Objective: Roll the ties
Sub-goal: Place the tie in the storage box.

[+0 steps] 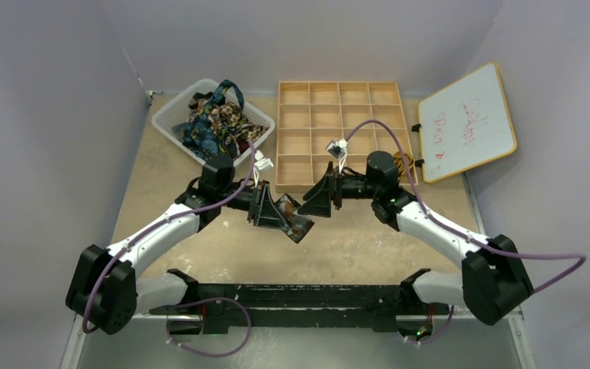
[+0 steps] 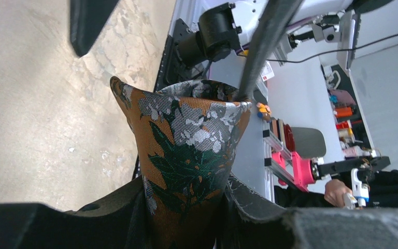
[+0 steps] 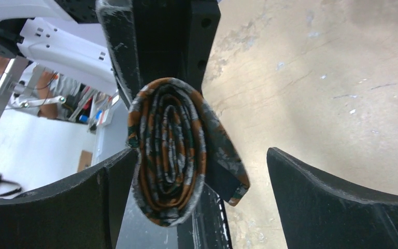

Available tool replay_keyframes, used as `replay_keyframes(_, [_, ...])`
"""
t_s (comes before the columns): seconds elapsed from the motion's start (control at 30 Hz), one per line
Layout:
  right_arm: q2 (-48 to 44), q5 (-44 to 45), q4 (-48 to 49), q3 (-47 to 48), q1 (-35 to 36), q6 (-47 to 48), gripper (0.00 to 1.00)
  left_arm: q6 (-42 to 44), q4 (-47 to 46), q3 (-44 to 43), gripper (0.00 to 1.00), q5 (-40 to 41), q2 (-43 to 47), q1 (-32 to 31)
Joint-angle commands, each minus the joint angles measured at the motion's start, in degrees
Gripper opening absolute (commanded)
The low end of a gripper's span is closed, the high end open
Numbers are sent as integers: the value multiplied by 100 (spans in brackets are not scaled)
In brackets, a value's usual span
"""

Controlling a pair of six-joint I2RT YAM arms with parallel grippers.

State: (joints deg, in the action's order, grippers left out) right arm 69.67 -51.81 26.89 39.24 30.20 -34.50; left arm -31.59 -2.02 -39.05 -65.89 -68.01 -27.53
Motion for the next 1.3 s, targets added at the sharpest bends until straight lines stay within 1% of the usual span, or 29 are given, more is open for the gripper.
replay_keyframes(0.0, [372, -1007, 741, 208, -5, -234, 99, 181, -292, -275, 35, -541, 130, -34])
replay_keyframes(0.2, [328, -1510, 949, 217, 4, -297, 99, 218, -365, -285, 35, -662, 143, -33])
replay_keyframes(0.37, [240, -1709, 922, 165, 12, -338, 99, 206, -394, -307, 35, -593, 87, -28])
replay_keyframes(0.57, [324, -1579, 458, 220, 51, -6, 99, 84, -564, -374, 35, -639, 91, -36])
replay_keyframes(0.67, [401, -1623, 447, 269, 178, 11, 99, 58, -614, -367, 35, -628, 112, -29])
replay_keyframes(0.9, [313, -1537, 383, 356, 490, -5, 99, 57, -464, -345, 35, -84, -28, -30])
replay_keyframes(1.0, [249, -1461, 110, 400, 487, 142, 98, 12, -492, -332, 35, 28, -29, -33])
replay_keyframes(1.1, [240, -1471, 32, 417, 532, 172, 93, -19, -484, -349, 35, 142, 3, -33])
replay_keyframes(1.27, [292, -1467, 94, 445, 685, 91, 75, -49, -505, -357, 35, 255, 60, -31])
